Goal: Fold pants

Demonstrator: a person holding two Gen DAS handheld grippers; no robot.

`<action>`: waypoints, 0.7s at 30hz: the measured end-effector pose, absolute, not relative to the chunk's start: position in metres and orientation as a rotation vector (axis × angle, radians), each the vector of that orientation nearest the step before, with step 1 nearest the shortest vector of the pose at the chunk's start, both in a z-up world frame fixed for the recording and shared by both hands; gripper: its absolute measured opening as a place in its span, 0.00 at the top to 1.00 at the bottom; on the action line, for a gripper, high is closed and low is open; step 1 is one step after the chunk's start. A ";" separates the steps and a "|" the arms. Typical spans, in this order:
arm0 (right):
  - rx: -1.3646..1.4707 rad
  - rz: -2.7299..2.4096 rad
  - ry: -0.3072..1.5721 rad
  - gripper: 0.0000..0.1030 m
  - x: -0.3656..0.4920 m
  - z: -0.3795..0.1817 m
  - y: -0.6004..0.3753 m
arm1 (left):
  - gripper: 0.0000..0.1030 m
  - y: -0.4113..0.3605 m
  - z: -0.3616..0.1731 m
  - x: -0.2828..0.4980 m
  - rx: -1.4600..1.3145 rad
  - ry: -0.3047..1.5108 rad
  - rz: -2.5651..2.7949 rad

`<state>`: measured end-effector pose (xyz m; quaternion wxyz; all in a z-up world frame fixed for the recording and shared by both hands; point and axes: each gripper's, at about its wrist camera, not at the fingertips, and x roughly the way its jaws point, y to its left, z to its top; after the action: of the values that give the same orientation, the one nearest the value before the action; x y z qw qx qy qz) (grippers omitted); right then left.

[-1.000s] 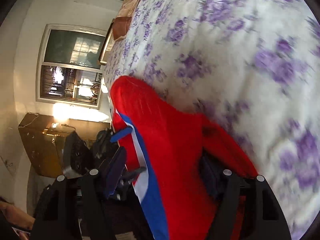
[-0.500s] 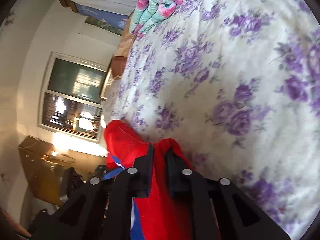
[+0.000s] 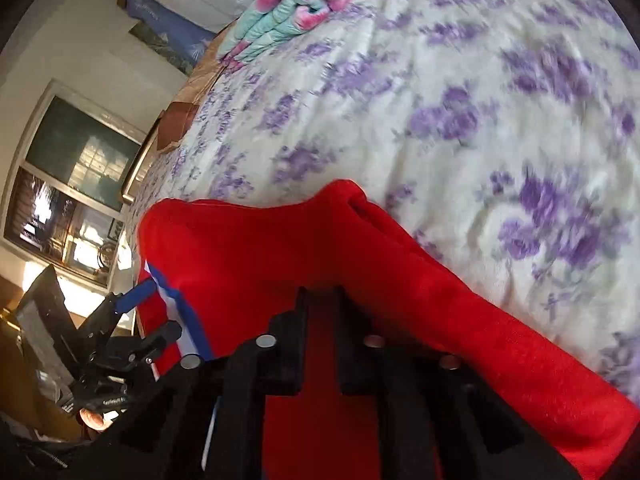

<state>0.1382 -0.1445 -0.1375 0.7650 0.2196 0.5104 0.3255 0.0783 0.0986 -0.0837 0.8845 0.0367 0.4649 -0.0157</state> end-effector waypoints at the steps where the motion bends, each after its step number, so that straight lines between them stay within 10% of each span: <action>1: 0.511 0.711 1.095 0.97 0.138 -0.137 -0.148 | 0.11 0.099 -0.088 0.077 0.078 0.949 -0.035; 4: 0.581 0.685 0.966 0.56 0.117 -0.103 -0.176 | 0.12 0.079 -0.077 0.065 0.170 0.891 -0.018; 7: 0.547 0.530 0.712 0.41 0.057 -0.055 -0.227 | 0.12 0.078 -0.053 0.055 0.074 0.840 -0.099; 17: 0.788 -0.155 0.482 0.40 -0.160 -0.097 -0.423 | 0.12 -0.020 -0.042 0.061 0.108 0.835 -0.404; 21: 0.929 -0.184 0.548 0.55 -0.171 -0.140 -0.453 | 0.12 -0.053 -0.060 0.064 0.100 0.893 -0.429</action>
<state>-0.1711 -0.4526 -0.1401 0.8541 0.4415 0.2607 -0.0874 0.0642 -0.0525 -0.0601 0.8786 0.0478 0.4281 -0.2059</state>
